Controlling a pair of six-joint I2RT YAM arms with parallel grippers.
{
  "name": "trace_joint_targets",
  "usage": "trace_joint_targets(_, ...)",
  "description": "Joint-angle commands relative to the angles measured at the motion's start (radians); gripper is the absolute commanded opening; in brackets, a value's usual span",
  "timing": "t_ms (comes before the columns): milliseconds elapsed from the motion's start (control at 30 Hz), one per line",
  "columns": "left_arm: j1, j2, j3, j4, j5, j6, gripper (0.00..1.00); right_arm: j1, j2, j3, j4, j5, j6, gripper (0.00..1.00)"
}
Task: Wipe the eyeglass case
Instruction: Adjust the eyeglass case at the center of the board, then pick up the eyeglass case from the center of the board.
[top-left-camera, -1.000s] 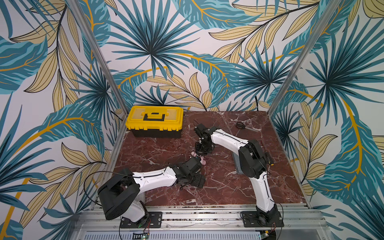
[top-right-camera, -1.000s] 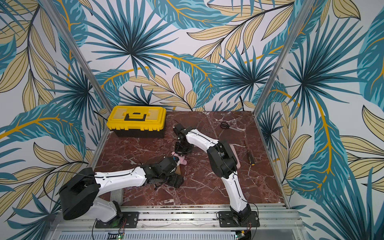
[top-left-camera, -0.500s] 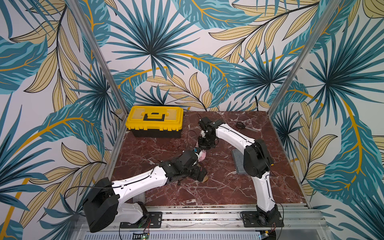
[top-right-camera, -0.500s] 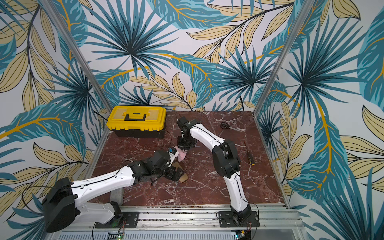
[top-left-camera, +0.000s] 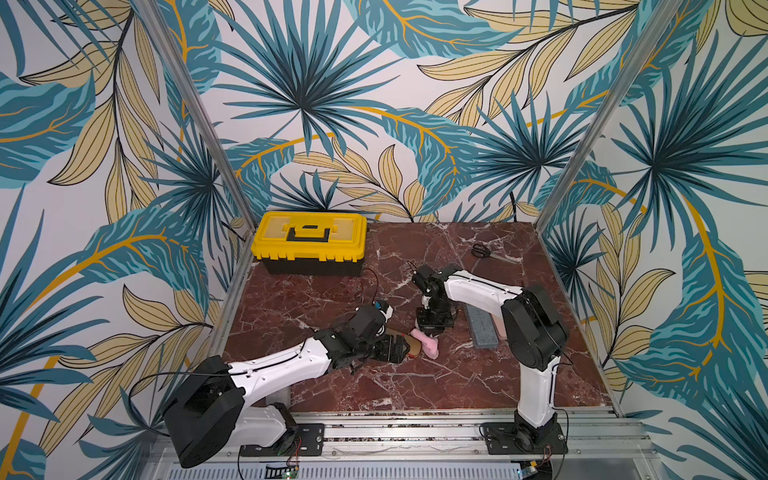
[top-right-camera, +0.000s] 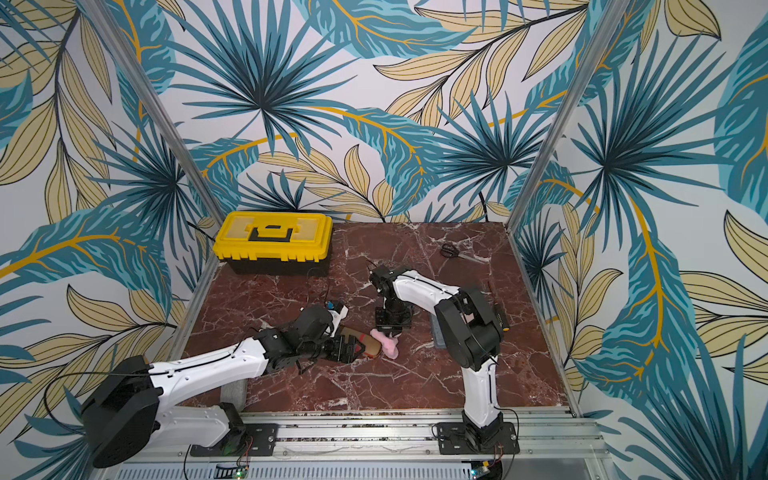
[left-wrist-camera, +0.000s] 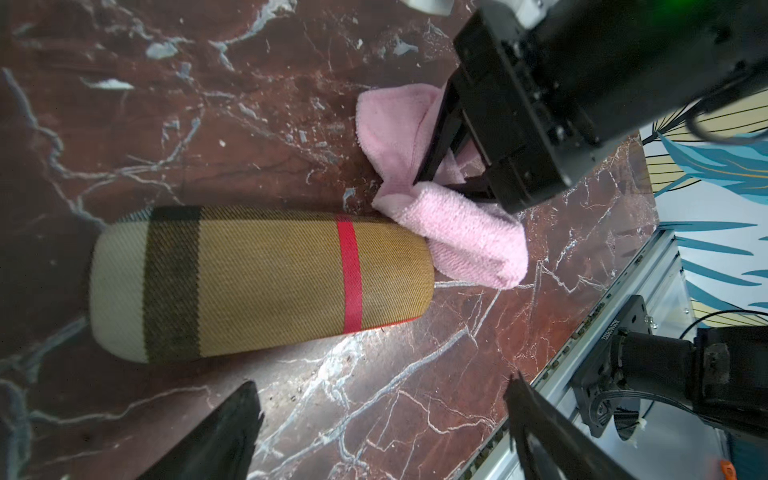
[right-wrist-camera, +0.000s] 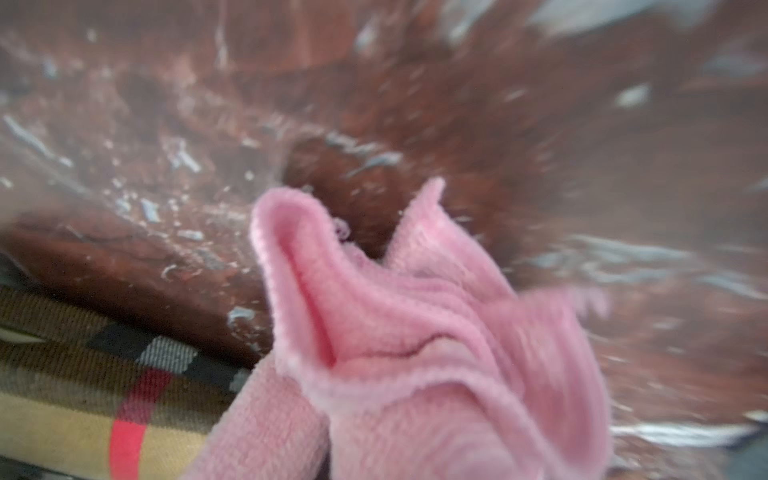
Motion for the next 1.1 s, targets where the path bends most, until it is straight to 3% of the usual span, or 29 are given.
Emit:
trace_joint_targets(0,0.000,-0.020,0.001,-0.043,0.004,-0.051,0.94,0.040,-0.050,-0.067,0.042,-0.088,0.046,0.00)
trace_joint_targets(267,0.001,-0.034,-0.004,-0.126,-0.076,-0.022,0.94,0.128,-0.122,-0.132,0.078,-0.176,0.142,0.00)
trace_joint_targets(467,0.003,0.009,-0.005,-0.104,-0.124,0.142,0.97,0.138,-0.104,-0.135,0.116,-0.254,0.166,0.00)
trace_joint_targets(833,-0.003,0.050,-0.086,0.004,-0.157,0.275,0.97,0.057,-0.154,-0.123,0.014,-0.061,0.071,0.00)
trace_joint_targets(1067,-0.075,0.111,-0.094,0.072,-0.202,0.282,0.96,0.039,-0.159,-0.084,-0.007,-0.004,0.057,0.00)
